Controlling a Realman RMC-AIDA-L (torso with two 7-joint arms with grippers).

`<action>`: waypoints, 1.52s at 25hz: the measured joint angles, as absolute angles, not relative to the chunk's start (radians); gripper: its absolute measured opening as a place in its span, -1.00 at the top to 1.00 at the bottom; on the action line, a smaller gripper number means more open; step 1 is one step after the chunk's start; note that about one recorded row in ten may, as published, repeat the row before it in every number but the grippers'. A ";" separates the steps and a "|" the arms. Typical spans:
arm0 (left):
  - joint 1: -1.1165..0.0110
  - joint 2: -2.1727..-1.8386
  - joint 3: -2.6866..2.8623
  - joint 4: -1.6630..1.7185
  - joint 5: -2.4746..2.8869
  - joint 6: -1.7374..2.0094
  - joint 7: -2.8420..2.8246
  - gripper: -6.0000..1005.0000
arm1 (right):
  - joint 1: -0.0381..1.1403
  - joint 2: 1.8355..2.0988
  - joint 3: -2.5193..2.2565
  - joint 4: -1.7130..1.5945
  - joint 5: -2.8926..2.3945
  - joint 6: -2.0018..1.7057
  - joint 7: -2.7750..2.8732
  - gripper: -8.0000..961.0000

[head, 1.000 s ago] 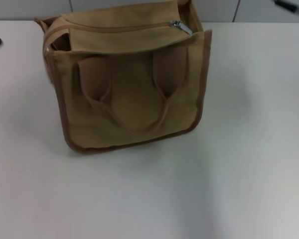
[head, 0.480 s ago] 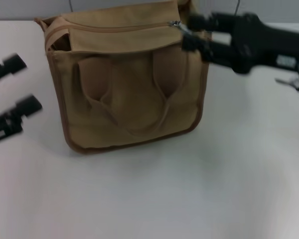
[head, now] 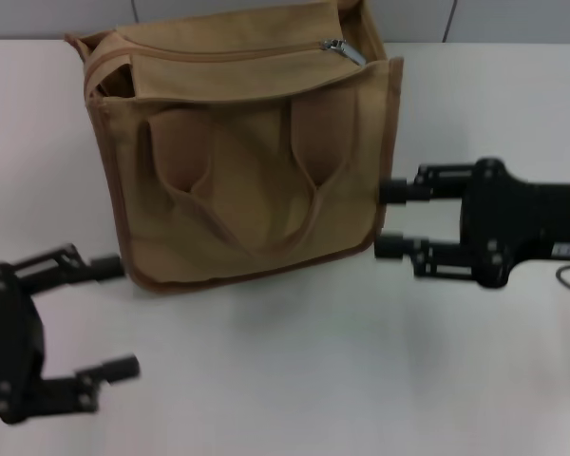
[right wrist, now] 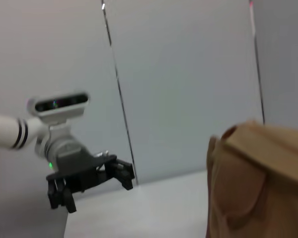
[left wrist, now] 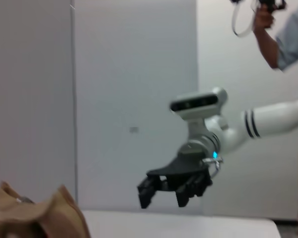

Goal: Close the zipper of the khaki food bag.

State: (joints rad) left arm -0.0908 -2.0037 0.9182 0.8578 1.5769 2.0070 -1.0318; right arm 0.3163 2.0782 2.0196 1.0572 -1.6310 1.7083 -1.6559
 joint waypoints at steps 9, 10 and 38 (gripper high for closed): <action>-0.154 -2.028 0.914 0.796 1.651 2.000 -1.020 -0.61 | 0.304 2.084 1.936 1.008 -1.668 1.697 -1.845 -0.47; -0.158 -2.029 0.914 0.795 1.653 1.999 -1.020 -0.61 | 0.303 2.085 1.936 0.993 -1.665 1.697 -1.874 -0.49; -0.189 -2.039 0.912 0.742 1.692 1.989 -1.013 -0.61 | 0.285 2.092 1.854 0.843 -1.570 1.685 -2.197 -0.58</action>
